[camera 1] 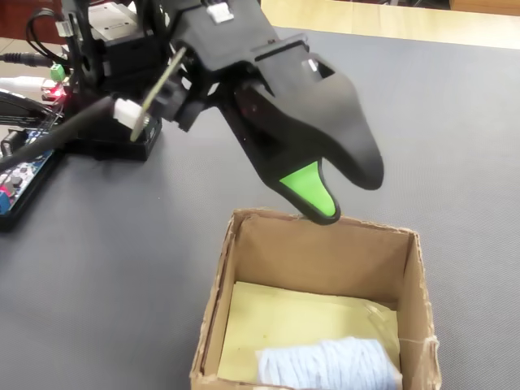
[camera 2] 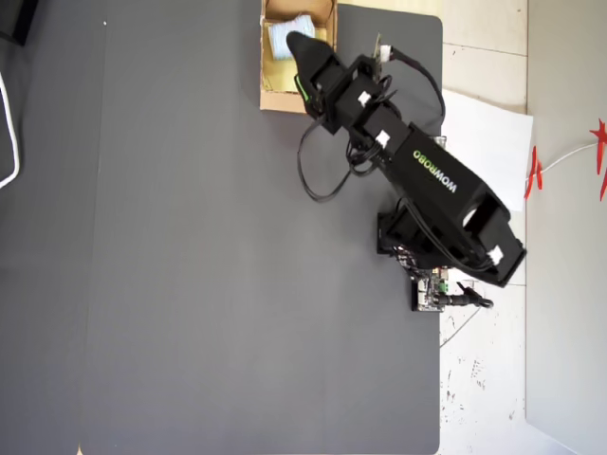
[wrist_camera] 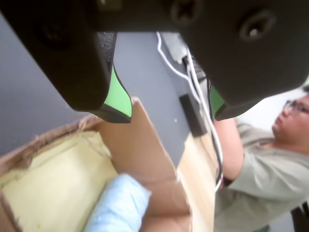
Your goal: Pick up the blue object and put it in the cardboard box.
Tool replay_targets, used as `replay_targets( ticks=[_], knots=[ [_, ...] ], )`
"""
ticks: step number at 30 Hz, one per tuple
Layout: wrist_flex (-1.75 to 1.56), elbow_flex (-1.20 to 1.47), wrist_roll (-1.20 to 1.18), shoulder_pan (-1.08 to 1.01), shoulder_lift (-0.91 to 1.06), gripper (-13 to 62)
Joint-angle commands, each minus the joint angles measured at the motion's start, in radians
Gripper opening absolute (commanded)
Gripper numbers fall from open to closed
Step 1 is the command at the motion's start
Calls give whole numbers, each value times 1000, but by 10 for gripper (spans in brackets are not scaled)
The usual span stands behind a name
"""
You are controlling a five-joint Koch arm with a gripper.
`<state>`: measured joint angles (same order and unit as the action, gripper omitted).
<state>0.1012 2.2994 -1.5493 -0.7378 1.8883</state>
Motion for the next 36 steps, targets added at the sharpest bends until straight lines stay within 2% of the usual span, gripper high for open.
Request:
replay_targets(
  ticks=[1,31,36],
  knots=[
    [-167,-3,-61,43,63,323],
    [-291,377,-44,653,331,343],
    [-342,463,-44,683,356,342]
  ],
)
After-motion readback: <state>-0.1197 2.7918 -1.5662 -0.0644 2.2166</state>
